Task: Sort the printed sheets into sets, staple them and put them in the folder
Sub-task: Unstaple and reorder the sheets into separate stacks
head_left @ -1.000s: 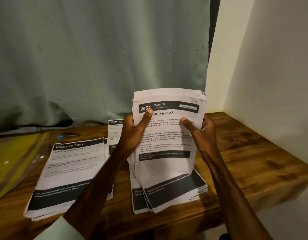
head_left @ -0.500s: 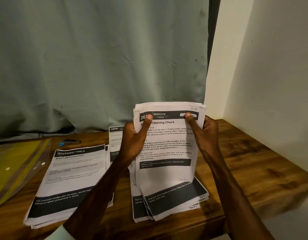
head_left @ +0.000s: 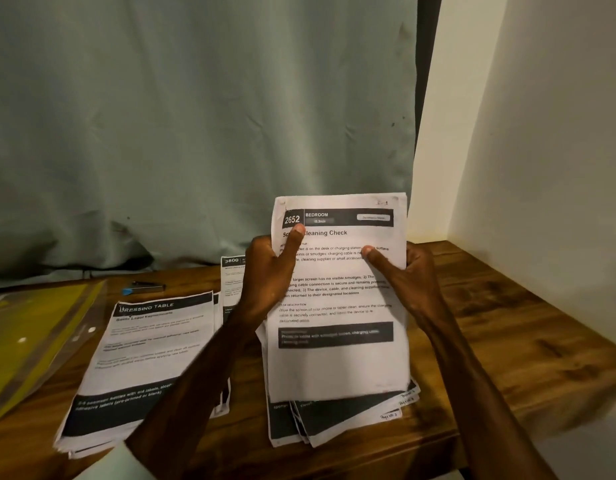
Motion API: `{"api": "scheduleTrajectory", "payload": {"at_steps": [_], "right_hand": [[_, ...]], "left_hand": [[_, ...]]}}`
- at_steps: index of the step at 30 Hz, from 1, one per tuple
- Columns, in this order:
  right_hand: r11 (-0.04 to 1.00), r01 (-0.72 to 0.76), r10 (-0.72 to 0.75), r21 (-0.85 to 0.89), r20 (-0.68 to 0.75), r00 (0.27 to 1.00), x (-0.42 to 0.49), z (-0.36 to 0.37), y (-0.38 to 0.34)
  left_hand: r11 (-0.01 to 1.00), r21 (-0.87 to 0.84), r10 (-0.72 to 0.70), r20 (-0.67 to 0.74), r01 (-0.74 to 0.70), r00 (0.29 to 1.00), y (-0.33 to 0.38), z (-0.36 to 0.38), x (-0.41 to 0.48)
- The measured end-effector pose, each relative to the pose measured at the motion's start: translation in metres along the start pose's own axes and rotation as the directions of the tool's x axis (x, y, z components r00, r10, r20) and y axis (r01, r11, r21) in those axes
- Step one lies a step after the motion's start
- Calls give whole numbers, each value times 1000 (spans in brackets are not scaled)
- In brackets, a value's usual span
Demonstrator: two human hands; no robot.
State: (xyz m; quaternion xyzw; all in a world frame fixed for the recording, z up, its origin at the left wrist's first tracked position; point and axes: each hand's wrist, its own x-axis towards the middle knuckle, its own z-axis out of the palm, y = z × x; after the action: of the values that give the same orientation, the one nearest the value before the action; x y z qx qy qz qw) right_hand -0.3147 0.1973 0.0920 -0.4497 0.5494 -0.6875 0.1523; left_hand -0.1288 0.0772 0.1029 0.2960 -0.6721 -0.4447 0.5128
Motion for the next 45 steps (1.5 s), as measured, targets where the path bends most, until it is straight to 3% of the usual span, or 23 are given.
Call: {"api": "scheduleTrajectory", "payload": {"at_steps": [5, 6, 8, 10, 14, 17, 19, 25, 29, 31, 40, 45], "right_hand": [[966, -235, 222, 110, 122, 967, -14, -4, 21], [950, -289, 272, 114, 146, 951, -21, -3, 32], [926, -370, 351, 78, 182, 918, -35, -1, 58], [906, -420, 402, 50, 206, 892, -47, 4, 79], [880, -473, 454, 41, 222, 863, -55, 14, 103], [867, -496, 479, 40, 203, 854, -55, 18, 113], [869, -493, 482, 25, 173, 859, -52, 19, 118], [871, -490, 487, -14, 152, 860, -51, 20, 129], [865, -502, 495, -14, 195, 847, -52, 22, 127], [864, -503, 496, -18, 205, 844, -52, 23, 128], [869, -490, 491, -64, 219, 843, -51, 21, 135], [877, -476, 479, -71, 228, 848, -52, 20, 139]], "left_hand": [[981, 118, -169, 117, 155, 979, -34, -12, -13], [968, 219, -142, 76, 123, 987, -46, -13, -18], [861, 508, 42, -53, -9, 998, -69, -11, -27], [748, 639, 254, -31, -176, 967, -82, -5, -32], [673, 613, 347, 233, -414, 908, -93, 22, -22], [640, 614, 235, 415, -461, 879, -104, 41, -13], [658, 584, 214, 460, -475, 862, -114, 49, -6], [679, 557, 290, 396, -479, 871, -145, 54, -10], [797, 453, 308, 263, -399, 914, -157, 46, -11], [803, 427, 345, 233, -414, 909, -154, 44, -9], [849, 258, 405, 244, -461, 881, -154, 34, -4], [812, 285, 442, 269, -509, 856, -161, 36, -1]]}}
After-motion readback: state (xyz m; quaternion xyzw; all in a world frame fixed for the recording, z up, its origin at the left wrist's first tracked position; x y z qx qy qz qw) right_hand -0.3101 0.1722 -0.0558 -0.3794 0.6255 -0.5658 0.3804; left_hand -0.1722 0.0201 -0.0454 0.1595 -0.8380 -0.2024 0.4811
